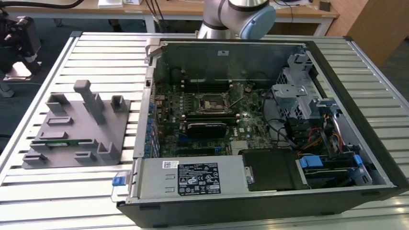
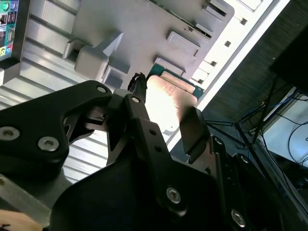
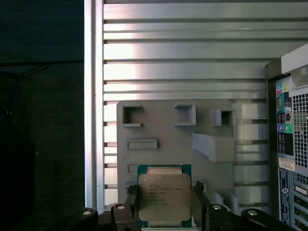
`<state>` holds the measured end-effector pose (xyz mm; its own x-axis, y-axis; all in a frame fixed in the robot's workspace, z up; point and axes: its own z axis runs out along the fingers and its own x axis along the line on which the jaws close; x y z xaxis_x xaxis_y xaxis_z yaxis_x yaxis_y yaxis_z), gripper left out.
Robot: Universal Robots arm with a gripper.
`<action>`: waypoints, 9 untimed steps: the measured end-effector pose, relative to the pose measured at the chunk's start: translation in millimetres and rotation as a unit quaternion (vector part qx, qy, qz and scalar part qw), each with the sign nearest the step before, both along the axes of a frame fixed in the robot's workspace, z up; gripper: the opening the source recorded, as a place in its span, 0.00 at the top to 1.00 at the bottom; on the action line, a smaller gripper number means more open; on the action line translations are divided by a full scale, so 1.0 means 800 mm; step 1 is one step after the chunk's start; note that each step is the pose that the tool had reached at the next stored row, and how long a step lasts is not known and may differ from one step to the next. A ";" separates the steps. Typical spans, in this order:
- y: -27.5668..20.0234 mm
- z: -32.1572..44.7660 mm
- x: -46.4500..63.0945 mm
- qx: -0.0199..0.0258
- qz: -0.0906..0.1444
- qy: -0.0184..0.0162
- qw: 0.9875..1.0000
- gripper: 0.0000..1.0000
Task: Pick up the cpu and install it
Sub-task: 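Pick up the cpu and move it towards the insertion slot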
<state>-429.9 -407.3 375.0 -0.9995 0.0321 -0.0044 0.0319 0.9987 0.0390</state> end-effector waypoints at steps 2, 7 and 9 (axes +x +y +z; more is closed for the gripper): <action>0.0000 0.0000 0.004 0.000 0.000 0.000 1.000 0.47; 0.0000 0.0000 0.014 0.000 0.000 0.000 1.000 0.47; 0.0000 0.0000 0.019 0.000 0.000 0.000 1.000 0.47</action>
